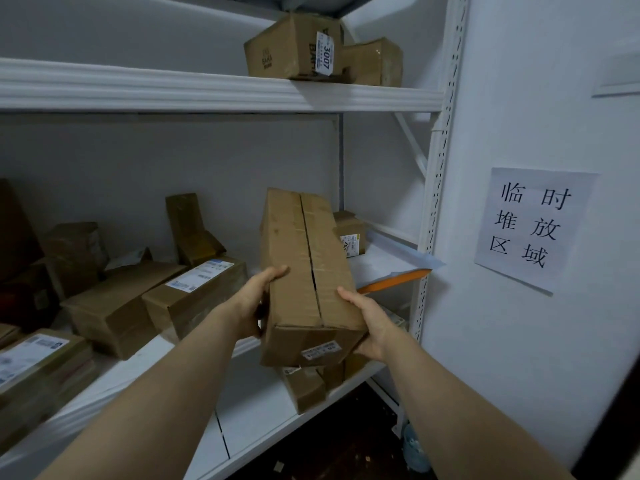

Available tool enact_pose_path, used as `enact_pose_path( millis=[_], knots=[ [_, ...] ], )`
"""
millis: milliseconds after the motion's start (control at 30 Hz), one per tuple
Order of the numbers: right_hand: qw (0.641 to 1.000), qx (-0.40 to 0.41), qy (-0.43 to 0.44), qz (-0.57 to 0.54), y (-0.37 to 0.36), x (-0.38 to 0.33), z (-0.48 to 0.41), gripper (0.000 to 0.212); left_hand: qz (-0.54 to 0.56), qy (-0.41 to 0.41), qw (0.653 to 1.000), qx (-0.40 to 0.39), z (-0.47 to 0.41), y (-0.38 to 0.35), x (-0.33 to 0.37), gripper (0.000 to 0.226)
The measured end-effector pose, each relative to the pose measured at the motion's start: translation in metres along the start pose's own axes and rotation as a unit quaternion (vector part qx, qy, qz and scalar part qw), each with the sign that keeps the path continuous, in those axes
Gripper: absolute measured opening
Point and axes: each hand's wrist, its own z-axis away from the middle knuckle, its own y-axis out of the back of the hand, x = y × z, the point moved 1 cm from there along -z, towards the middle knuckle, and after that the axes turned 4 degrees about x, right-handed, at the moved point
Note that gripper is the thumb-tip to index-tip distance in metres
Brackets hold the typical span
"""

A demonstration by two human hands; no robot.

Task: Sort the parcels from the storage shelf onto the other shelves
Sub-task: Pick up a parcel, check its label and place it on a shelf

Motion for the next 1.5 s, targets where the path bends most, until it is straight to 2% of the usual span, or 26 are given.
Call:
enact_pose_path(
  millis=[133,200,267,333,433,533,567,700,733,767,800,867,900,967,1300,1400,1500],
  knots=[
    [0.999,-0.027,0.041,-0.012,0.005,0.001,-0.001,0.057,-0.014,-0.035,0.999,-0.026,0.005,0.004,-0.003,0.053],
    [0.998,-0.021,0.057,0.005,0.006,0.0,0.001,0.041,-0.022,-0.045,0.998,-0.031,0.006,0.005,-0.005,0.059],
    [0.995,0.01,0.082,0.059,0.004,-0.005,0.005,0.036,-0.036,-0.035,0.998,-0.044,0.007,0.006,-0.006,0.069],
    [0.982,0.05,0.131,0.127,-0.003,-0.013,0.01,0.042,-0.055,-0.022,0.996,-0.073,0.011,0.003,-0.01,0.069],
    [0.957,0.091,0.229,0.15,-0.01,-0.021,0.011,0.07,-0.053,-0.024,0.992,-0.113,0.012,-0.004,-0.016,0.063],
    [0.944,0.101,0.263,0.174,-0.014,-0.022,0.007,0.081,-0.033,-0.043,0.994,-0.094,0.01,-0.011,-0.019,0.062],
    [0.94,0.099,0.264,0.19,-0.015,-0.02,0.006,0.079,-0.032,-0.049,0.995,-0.077,0.011,-0.013,-0.018,0.057],
    [0.932,0.107,0.27,0.215,-0.02,-0.01,0.0,0.068,-0.005,-0.03,0.999,0.012,0.02,-0.023,-0.008,0.008],
    [0.93,0.105,0.278,0.219,-0.023,-0.007,-0.001,0.065,-0.013,-0.03,0.999,0.042,0.019,-0.024,-0.006,0.013],
    [0.926,0.103,0.287,0.223,-0.026,-0.005,-0.001,0.065,-0.031,-0.033,0.997,0.067,0.015,-0.024,-0.006,0.027],
    [0.923,0.099,0.295,0.227,-0.03,-0.002,-0.003,0.067,-0.047,-0.043,0.994,0.092,0.01,-0.025,-0.007,0.051],
    [0.92,0.084,0.308,0.226,-0.036,0.002,-0.004,0.073,-0.065,-0.04,0.985,0.158,0.001,-0.025,-0.011,0.112],
    [0.92,0.073,0.311,0.227,-0.039,0.004,-0.003,0.076,-0.068,-0.036,0.979,0.188,-0.001,-0.025,-0.012,0.13],
    [0.92,0.049,0.316,0.227,-0.044,0.008,-0.002,0.079,-0.072,-0.03,0.969,0.235,-0.002,-0.025,-0.013,0.147],
    [0.911,0.002,0.307,0.277,-0.055,0.027,-0.001,0.069,-0.05,0.027,0.966,0.253,0.0,-0.013,-0.018,0.187],
    [0.92,0.003,0.298,0.254,-0.059,0.029,-0.002,0.067,-0.048,0.029,0.967,0.249,-0.003,-0.01,-0.021,0.184],
    [0.918,0.002,0.295,0.265,-0.064,0.029,0.0,0.066,-0.053,0.031,0.966,0.251,0.0,-0.009,-0.02,0.168]
  ],
)
